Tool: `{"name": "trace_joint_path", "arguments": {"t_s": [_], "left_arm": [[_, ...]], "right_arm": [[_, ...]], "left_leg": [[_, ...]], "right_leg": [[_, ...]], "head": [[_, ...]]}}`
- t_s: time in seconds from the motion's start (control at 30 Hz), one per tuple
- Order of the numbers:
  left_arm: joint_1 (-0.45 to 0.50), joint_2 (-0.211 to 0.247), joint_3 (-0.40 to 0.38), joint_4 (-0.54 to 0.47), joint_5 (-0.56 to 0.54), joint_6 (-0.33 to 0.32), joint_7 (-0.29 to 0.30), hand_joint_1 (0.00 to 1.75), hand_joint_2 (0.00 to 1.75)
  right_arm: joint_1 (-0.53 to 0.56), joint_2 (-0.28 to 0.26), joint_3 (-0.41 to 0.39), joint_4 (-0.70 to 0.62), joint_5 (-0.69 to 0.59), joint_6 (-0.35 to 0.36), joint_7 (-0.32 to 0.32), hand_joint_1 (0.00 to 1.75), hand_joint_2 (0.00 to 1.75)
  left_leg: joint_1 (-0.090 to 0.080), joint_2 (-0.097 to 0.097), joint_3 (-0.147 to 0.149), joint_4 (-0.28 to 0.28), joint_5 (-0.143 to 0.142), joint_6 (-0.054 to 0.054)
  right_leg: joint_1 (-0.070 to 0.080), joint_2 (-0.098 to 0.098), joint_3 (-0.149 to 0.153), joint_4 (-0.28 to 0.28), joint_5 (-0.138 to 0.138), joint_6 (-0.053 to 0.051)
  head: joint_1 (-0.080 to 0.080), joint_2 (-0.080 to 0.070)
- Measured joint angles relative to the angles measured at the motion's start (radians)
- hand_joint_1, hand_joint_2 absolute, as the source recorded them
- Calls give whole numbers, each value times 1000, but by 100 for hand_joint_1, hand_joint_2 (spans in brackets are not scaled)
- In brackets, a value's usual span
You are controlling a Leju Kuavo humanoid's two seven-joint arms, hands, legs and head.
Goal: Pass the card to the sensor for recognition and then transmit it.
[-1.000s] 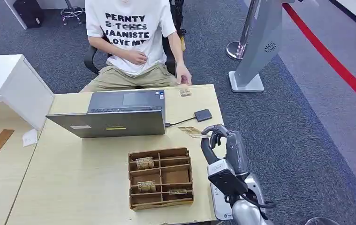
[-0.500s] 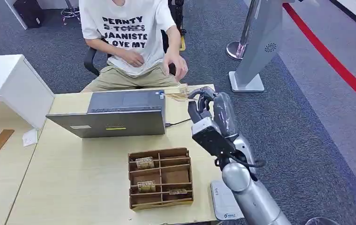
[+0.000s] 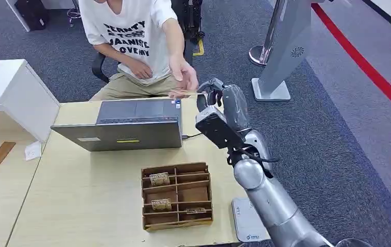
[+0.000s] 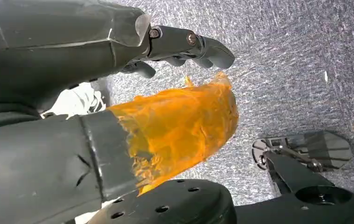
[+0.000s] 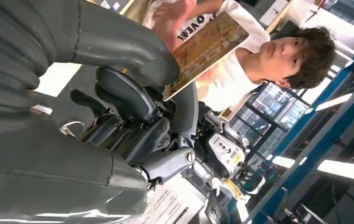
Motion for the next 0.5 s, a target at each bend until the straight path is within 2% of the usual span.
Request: {"name": "trace_joint_path", "arguments": {"t_s": [0.23, 0.5], "left_arm": [[0, 0, -1, 0, -3, 0, 0, 0, 0], [-10, -1, -25, 0, -28, -9, 16, 0, 0]], "right_arm": [[-10, 3, 2, 13, 15, 0, 15, 175, 175], [-146, 27, 11, 164, 115, 2, 87, 175, 175]], "left_leg": [[0, 0, 0, 0, 0, 0], [0, 0, 0, 0, 1, 0]], "right_leg": [[0, 0, 0, 0, 0, 0], [0, 0, 0, 0, 1, 0]], "head": [[0, 0], [0, 0]]}}
